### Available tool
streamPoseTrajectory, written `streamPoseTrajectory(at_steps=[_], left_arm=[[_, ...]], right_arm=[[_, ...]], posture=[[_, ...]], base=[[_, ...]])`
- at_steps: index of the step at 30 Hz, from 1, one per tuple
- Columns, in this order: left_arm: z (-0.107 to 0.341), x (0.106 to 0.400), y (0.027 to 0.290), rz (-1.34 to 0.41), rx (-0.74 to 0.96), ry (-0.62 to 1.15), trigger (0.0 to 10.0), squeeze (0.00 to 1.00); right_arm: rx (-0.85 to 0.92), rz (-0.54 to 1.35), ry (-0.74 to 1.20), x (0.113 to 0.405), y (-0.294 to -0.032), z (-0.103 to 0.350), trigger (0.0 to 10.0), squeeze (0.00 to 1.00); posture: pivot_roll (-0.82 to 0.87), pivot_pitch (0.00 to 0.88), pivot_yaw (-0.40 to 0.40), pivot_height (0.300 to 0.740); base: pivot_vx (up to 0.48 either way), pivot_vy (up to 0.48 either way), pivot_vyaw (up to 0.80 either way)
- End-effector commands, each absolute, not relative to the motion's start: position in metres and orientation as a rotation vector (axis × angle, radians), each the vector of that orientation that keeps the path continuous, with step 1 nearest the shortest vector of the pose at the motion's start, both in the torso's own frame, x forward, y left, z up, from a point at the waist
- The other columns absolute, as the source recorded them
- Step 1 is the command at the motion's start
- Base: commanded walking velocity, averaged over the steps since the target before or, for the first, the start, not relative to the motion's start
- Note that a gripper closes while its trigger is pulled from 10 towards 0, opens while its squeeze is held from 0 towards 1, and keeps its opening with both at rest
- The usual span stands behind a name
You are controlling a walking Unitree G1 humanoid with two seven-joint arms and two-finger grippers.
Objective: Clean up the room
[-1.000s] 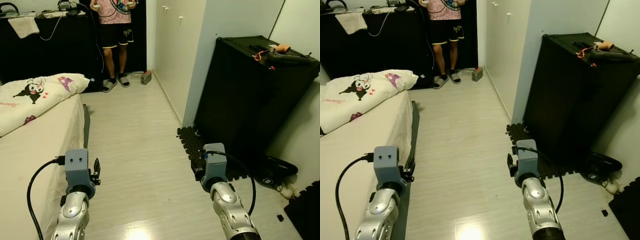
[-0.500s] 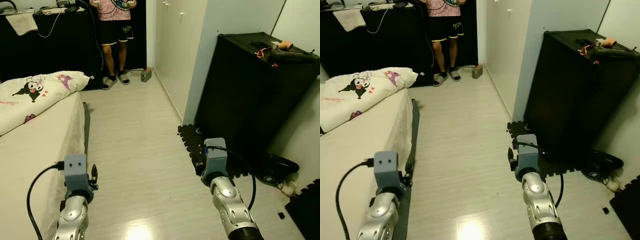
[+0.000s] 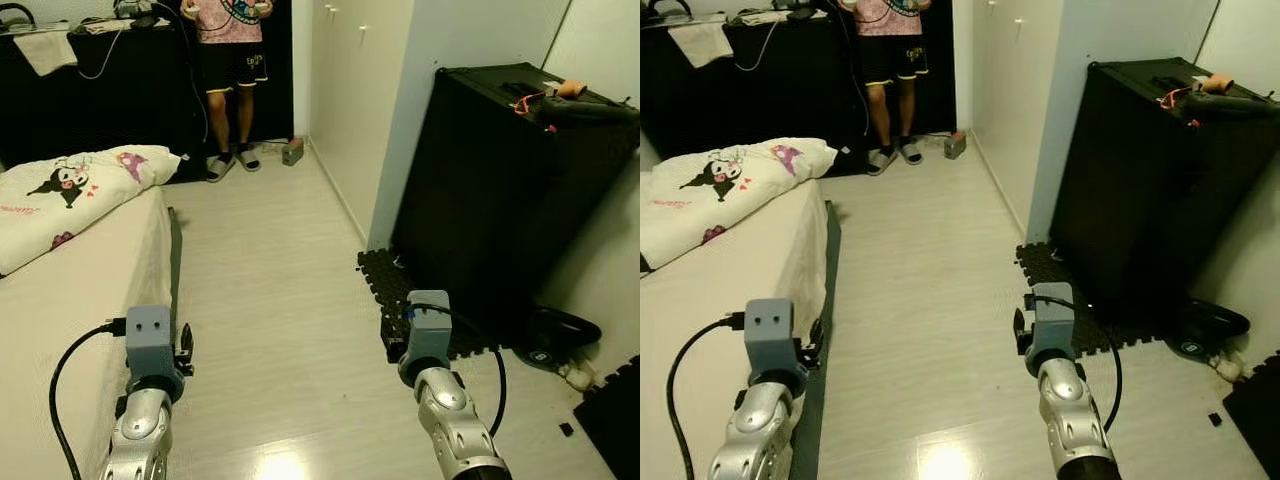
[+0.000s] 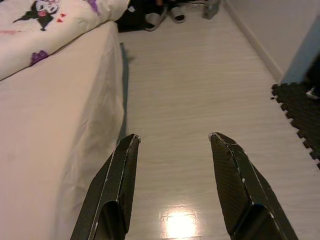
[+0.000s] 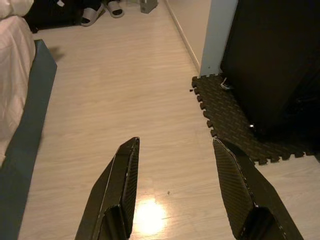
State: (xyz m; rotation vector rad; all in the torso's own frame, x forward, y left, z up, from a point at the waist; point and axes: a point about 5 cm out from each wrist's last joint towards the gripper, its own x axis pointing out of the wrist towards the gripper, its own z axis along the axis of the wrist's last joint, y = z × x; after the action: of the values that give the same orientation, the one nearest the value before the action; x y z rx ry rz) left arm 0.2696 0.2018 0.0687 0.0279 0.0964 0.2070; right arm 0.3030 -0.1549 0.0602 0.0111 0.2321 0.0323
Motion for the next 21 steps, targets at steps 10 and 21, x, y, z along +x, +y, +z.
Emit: streamPoseTrajectory(at_steps=[10,21], left_arm=[[0.068,0.274,0.182,0.122,0.057,0.117,10.0,0.0],[0.063,0.271,0.187,0.162,0.035,0.14,10.0,0.0]], right_arm=[[0.053,0.038,0.19,0.305,-0.16,0.069,10.0,0.0],[-0.027,0.069,0.211,0.304,-0.164,0.068,10.0,0.0]], posture=[[-0.05,0.06,-0.022,0.733],[-0.07,0.062,-0.013,0.733]], base=[[0.0,0.0,0.0],[0.0,0.0,0.0]])
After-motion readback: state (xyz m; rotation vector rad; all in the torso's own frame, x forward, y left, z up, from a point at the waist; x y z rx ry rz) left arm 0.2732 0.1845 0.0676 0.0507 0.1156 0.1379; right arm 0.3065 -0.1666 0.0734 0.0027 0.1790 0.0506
